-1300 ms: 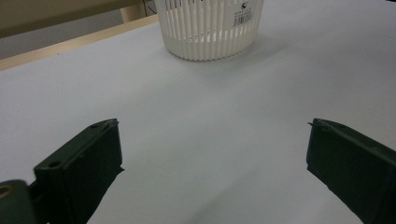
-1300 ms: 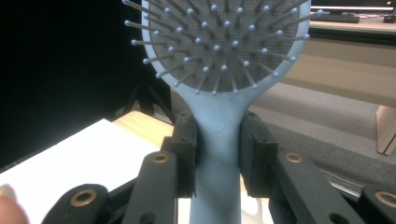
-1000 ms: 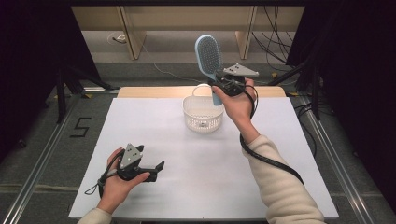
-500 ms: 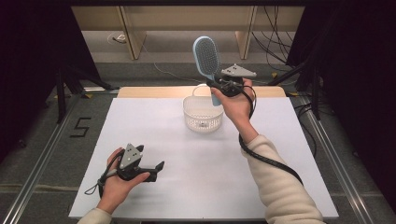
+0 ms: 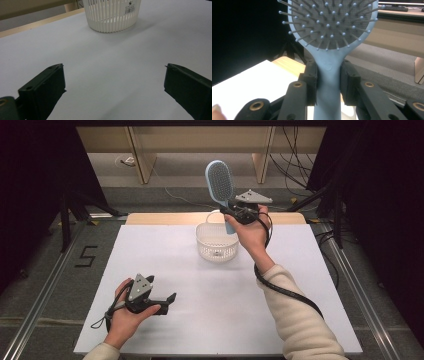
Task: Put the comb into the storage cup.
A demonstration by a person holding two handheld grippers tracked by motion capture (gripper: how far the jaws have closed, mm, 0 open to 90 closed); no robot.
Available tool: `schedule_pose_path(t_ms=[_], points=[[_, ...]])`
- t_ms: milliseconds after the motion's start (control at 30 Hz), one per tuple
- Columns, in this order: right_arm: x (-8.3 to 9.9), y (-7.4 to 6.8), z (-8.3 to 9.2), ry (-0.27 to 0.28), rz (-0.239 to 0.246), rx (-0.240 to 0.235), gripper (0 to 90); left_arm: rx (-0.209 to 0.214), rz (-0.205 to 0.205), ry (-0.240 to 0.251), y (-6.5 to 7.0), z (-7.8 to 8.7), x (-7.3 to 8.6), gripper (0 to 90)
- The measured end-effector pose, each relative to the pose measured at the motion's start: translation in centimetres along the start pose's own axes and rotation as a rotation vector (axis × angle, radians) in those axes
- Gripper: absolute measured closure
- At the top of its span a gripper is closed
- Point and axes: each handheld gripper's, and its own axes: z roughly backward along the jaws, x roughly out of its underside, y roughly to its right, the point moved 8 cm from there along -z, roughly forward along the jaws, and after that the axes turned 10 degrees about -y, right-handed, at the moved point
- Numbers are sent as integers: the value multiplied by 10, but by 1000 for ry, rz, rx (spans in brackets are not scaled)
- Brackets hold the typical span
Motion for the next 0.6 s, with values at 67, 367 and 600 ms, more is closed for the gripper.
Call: schedule_pose_path(t_ms=[67, 367, 600], points=[[0, 0, -1, 0, 0, 0, 709, 1, -1, 0, 0, 0, 0, 29], [2, 1, -5, -10, -3, 1, 709, 4, 2, -2, 0, 0, 0, 29], [4, 1, -8, -16, -4, -1, 709, 4, 3, -2, 1, 0, 0, 29]])
